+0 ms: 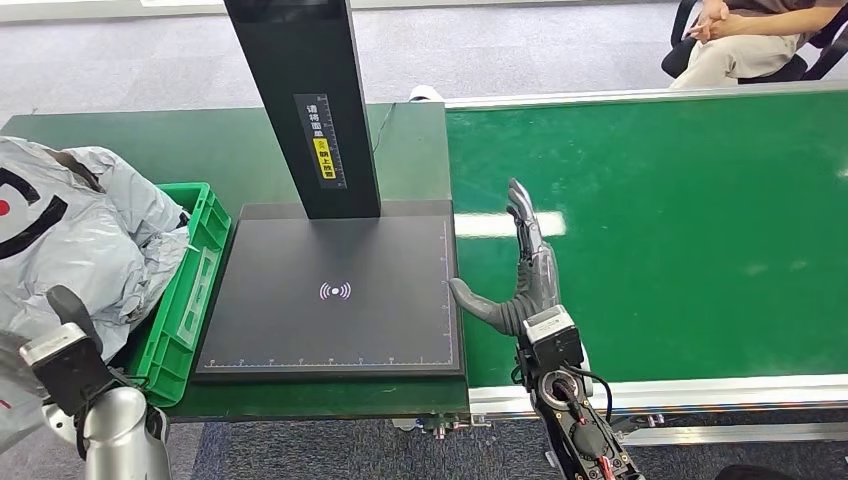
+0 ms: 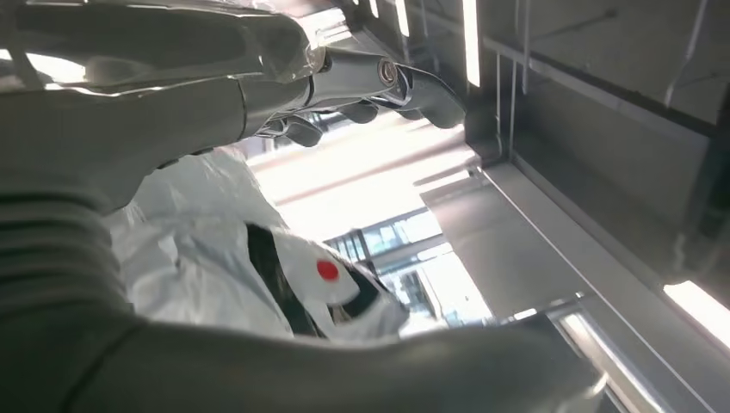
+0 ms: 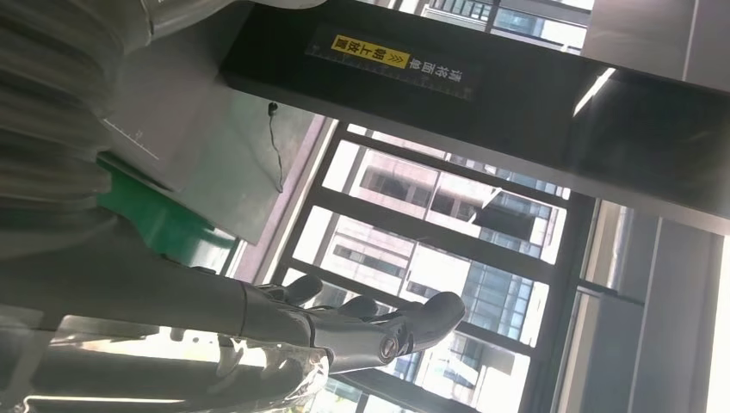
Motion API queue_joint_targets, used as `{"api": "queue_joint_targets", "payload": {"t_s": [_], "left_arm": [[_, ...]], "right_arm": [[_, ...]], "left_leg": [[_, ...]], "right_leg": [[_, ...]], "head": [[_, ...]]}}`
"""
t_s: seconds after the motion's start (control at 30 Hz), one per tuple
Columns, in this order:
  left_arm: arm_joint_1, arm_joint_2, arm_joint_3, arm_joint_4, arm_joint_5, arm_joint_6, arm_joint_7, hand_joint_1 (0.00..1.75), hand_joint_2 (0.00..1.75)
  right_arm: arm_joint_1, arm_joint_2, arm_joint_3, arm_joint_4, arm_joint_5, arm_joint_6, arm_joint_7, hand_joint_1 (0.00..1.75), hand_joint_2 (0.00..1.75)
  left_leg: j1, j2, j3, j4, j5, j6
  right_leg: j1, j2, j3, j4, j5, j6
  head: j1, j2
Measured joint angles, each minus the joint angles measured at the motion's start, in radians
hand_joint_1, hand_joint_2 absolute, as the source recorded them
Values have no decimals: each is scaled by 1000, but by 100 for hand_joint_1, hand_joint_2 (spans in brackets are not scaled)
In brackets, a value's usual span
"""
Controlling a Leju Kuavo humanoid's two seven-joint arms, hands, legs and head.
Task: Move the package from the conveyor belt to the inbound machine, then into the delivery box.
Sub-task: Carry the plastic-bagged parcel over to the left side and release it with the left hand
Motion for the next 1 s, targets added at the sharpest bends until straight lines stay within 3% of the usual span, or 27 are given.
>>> {"api": "queue_joint_targets", "payload": {"t_s": [0.2, 0.37, 0.43, 0.6, 0.73, 0.8, 0.9, 1.0], "left_arm": [[9, 10, -54, -3, 29, 0, 0, 0, 0], [46, 56, -161, -21, 221, -12, 0, 0, 0], [63, 79, -220, -43, 272, -61, 0, 0, 0], [94, 107, -342, -91, 390, -316, 0, 0, 0], [104, 111, -390, -98, 445, -456, 0, 0, 175], [108, 113, -408, -96, 452, -526, 1, 0, 175], [109, 113, -418, -95, 446, -550, 1, 0, 175], [110, 113, -492, -31, 430, -685, 87, 0, 175]], "right_arm": [[0, -3, 0, 1, 1, 0, 0, 0, 175], [1, -6, 0, 1, 0, 1, 0, 0, 175], [0, -8, 0, 1, -1, 5, 0, 0, 175], [-7, -10, 1, 1, -1, 20, 0, 0, 175], [-12, -11, 2, 2, -3, 33, 0, 0, 175], [-15, -11, 5, 3, -5, 43, 0, 0, 175], [-17, -11, 6, 4, -6, 48, 0, 0, 175], [-22, -4, 16, 20, -23, 108, 17, 0, 175]], "left_leg": [[0, 0, 0, 0, 0, 0], [0, 0, 0, 0, 0, 0], [0, 0, -1, 0, 0, 0], [0, 0, -1, 0, 0, 0], [0, 0, -1, 0, 0, 0], [0, 0, -1, 0, 0, 0], [0, 0, -1, 0, 0, 0], [0, 0, -1, 0, 0, 0]], "right_leg": [[0, 0, 0, 0, 0, 0], [0, 0, -1, 0, 0, 0], [0, 0, -1, 0, 0, 0], [-1, 0, -1, 0, 0, 0], [-1, 0, -1, 0, 0, 0], [-1, 0, -1, 0, 0, 0], [-1, 0, -1, 0, 0, 0], [-1, 0, -1, 0, 0, 0]], "head": [[0, 0], [0, 0], [0, 0], [0, 0], [0, 0], [0, 0], [0, 0], [0, 0]]}}
